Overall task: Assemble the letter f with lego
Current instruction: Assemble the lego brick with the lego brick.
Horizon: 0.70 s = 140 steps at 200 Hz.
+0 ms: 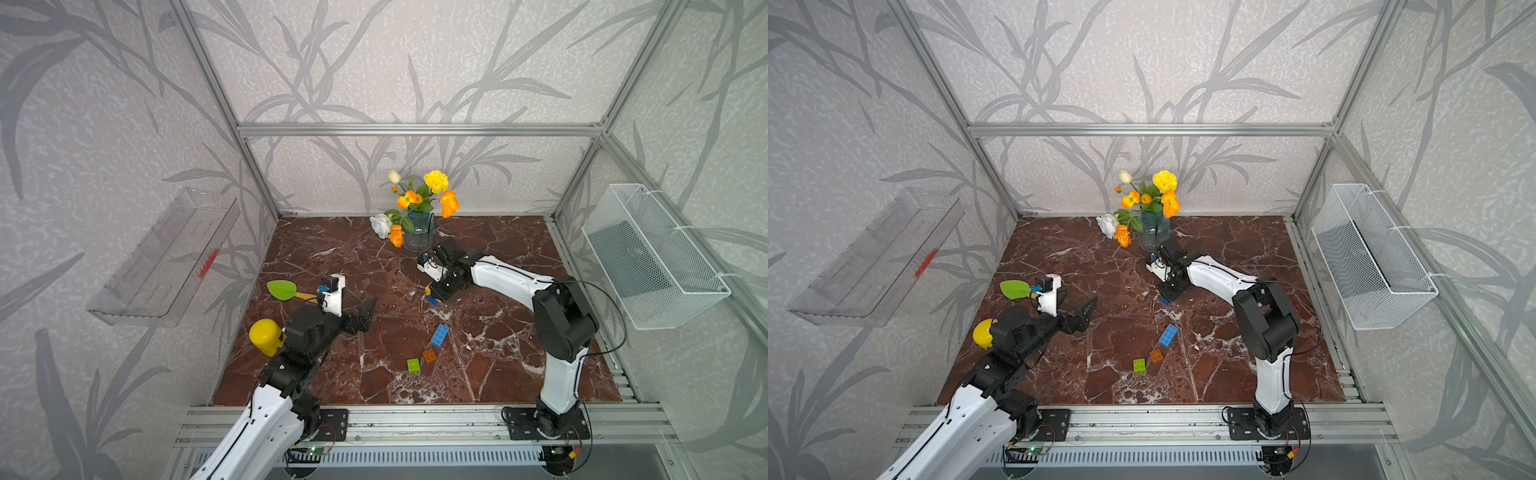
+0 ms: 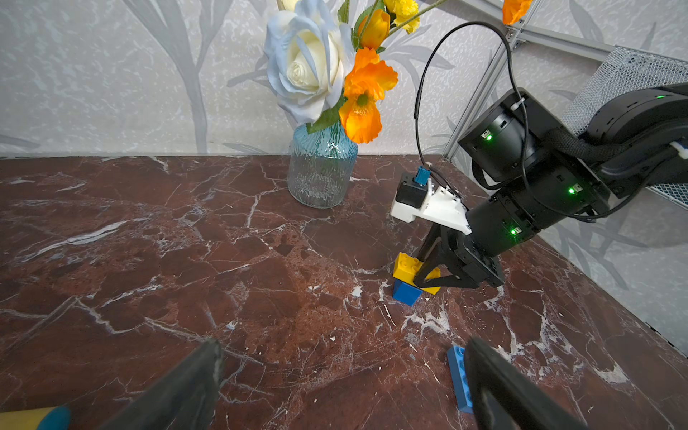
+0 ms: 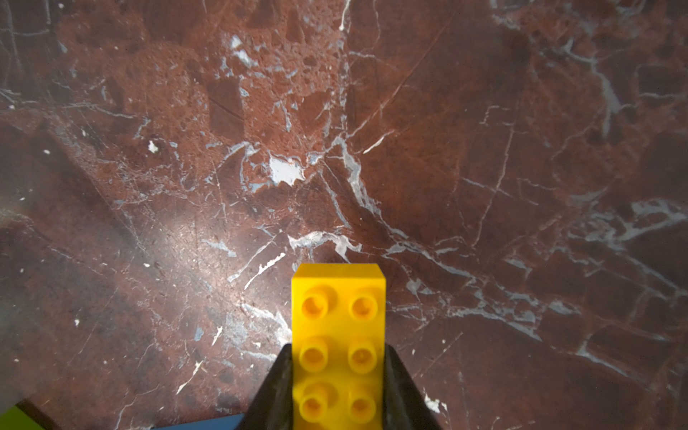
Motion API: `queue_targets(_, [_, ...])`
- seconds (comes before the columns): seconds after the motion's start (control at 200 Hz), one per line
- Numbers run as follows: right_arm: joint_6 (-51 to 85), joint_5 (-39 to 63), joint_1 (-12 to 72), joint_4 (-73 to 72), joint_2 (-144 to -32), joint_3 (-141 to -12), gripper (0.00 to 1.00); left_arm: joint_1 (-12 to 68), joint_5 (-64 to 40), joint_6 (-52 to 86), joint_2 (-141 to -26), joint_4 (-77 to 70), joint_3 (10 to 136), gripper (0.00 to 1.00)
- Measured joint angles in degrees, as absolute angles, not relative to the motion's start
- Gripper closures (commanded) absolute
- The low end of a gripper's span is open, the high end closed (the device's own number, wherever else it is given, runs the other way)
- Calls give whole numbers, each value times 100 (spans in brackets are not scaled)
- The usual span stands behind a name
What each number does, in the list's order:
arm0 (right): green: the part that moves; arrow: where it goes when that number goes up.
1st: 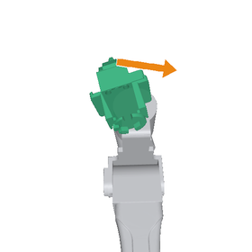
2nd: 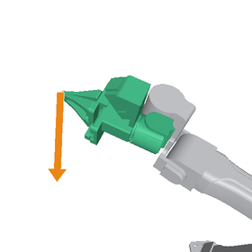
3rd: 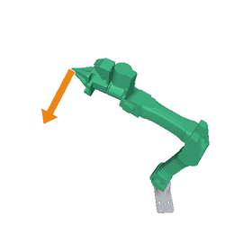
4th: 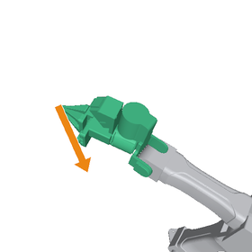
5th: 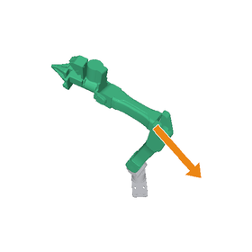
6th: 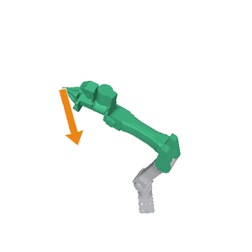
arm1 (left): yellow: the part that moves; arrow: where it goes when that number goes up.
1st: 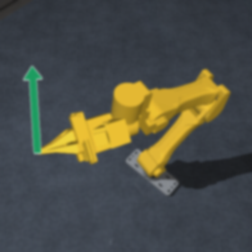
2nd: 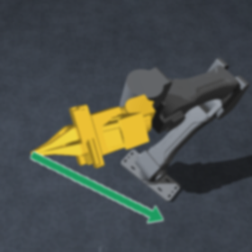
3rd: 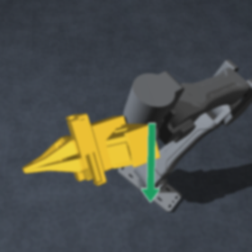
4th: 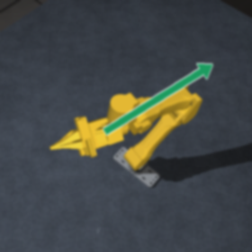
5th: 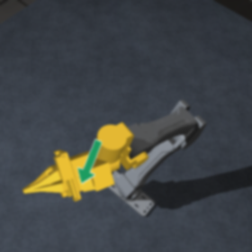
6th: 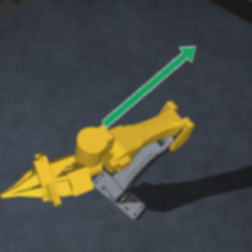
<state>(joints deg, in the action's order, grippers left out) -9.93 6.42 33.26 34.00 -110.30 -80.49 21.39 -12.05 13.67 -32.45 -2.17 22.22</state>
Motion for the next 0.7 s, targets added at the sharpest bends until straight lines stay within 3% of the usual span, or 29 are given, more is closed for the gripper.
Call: queue_targets(0.7, [-698, 303, 3494, 3194, -10930, -7815, 91, 2139, -1208, 1367, -3393, -276, 2222, 1])
